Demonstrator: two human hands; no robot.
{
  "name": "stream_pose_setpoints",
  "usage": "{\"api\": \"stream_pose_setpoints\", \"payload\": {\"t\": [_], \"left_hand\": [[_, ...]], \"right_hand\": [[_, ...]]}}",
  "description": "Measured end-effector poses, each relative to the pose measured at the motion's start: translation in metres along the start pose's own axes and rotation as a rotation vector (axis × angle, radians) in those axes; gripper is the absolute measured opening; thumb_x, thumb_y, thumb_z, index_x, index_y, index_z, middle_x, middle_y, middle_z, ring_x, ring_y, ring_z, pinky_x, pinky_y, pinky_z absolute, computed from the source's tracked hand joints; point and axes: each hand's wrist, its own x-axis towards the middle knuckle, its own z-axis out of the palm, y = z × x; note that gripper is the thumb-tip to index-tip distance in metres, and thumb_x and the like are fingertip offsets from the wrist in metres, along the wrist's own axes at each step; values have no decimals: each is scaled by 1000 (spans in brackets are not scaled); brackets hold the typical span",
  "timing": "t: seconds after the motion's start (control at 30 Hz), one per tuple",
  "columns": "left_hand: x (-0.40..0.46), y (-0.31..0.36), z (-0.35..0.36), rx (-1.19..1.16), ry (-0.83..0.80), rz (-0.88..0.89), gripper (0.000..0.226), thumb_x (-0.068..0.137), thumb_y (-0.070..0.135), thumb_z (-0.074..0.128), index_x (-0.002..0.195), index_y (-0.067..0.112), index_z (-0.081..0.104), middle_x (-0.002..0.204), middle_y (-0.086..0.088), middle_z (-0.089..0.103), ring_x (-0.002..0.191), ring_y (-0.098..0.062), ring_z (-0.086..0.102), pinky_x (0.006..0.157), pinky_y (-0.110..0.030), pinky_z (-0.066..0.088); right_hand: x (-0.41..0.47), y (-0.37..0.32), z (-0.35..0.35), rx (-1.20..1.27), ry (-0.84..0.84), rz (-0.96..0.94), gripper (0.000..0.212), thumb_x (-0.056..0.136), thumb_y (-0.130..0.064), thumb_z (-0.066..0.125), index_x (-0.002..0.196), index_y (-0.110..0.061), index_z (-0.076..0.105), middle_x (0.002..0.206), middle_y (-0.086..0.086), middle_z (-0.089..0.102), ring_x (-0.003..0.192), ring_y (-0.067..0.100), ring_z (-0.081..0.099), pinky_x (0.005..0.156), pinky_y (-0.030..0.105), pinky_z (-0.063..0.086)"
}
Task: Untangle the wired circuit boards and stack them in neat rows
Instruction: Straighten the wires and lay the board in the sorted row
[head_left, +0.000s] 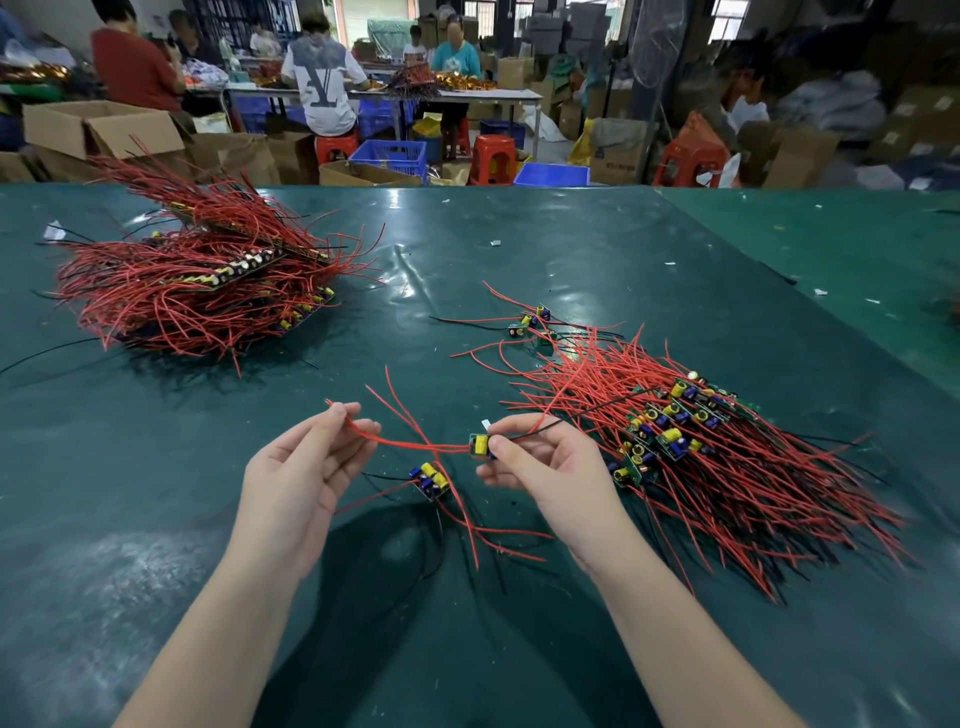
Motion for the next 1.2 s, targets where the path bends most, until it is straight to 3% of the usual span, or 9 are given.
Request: {"api": "stream_pose_setpoints", "payload": {"t": [0.23,0.4,0.67,0.83,1.0,1.2], "left_hand": [[0,-2,-1,218,16,128,16,93,4,57,82,3,69,70,-5,73,74,-16,71,71,-22,57],[-1,1,-4,323,-53,133,34,92,3,58,64,12,74,68,-6,71,73,-14,69,69,-19,56],[0,7,-2,-36,3,-49,22,94,10,55,82,7,72,88,-13,75,87,-18,73,72,-23,57],[1,7,1,-174,35,-128,28,96,17,54,78,10,74,89,-9,75,87,-16,73,69,-20,57],[-4,0,11,-12,-99,-157,29,94,28,53,98,3,65,94,-14,74,91,-21,72,74,-25,59],[-27,-18,23,262,-338,-101,40,68,34,72,97,8,74,104,-12,74,98,-21,69,85,-29,56]], "right_hand": [[2,-3,-4,-68,14,-25,15,89,5,61,87,-9,65,70,0,73,63,16,70,66,26,59],[1,-3,-5,-77,-4,-12,13,89,6,60,88,-6,65,69,-2,73,62,15,70,67,26,59],[0,-6,-5,9,-17,38,12,89,3,62,89,-8,66,72,1,73,65,19,71,65,25,58],[-3,-2,-1,146,-9,115,9,89,0,63,93,-7,67,79,4,73,68,23,71,65,27,57],[-5,-4,3,235,6,157,12,88,-4,64,98,-10,67,85,9,73,67,23,71,63,25,56],[-10,-3,11,209,-89,194,11,90,-8,63,98,-15,64,87,9,74,68,23,72,60,26,56]]}}
